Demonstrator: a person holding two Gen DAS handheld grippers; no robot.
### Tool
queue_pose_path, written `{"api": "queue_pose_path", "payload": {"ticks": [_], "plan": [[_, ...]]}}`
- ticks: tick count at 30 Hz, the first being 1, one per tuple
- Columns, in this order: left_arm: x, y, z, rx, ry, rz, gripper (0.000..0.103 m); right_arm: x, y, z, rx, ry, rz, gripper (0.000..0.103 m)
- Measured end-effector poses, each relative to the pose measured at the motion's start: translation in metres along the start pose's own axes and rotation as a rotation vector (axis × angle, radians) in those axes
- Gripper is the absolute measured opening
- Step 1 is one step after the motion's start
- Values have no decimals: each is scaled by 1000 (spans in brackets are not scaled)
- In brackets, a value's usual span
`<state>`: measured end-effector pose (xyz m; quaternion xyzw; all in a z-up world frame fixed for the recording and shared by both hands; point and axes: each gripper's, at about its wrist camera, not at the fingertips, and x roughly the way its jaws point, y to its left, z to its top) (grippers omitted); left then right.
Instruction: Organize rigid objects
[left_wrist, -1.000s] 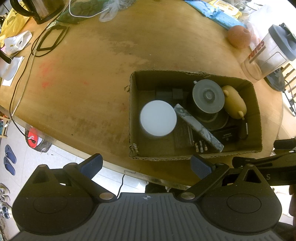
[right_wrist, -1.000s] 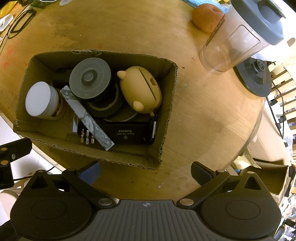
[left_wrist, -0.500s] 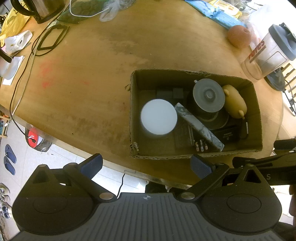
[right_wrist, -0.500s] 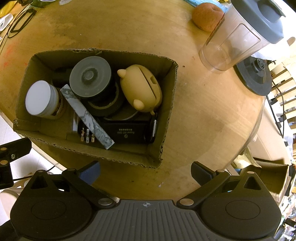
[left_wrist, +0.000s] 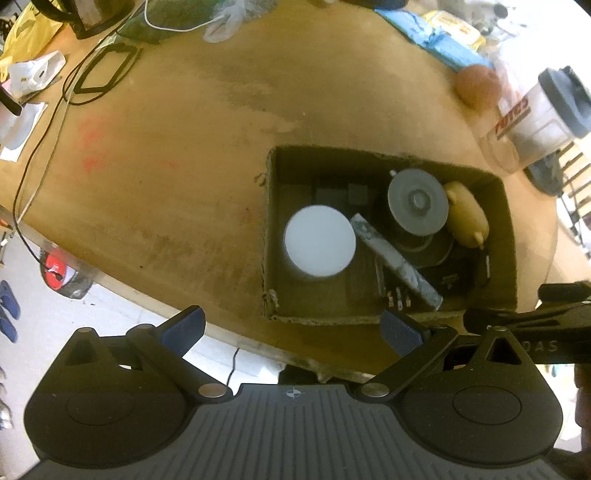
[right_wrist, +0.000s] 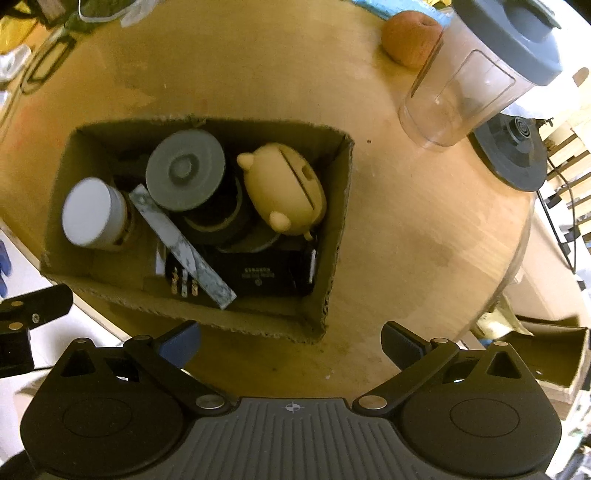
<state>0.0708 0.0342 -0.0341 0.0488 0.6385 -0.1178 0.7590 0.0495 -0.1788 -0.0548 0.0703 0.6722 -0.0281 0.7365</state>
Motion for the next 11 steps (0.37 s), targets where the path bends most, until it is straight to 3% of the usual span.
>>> {"api": "queue_pose_path", "payload": {"ticks": [5, 11], "plan": [[-3, 13, 4, -35, -37, -22, 103, -5, -12, 5, 24, -34, 24, 103], [-8, 22, 15, -26, -98, 5, 103, -8, -36, 11, 72, -71, 46, 103]]}}
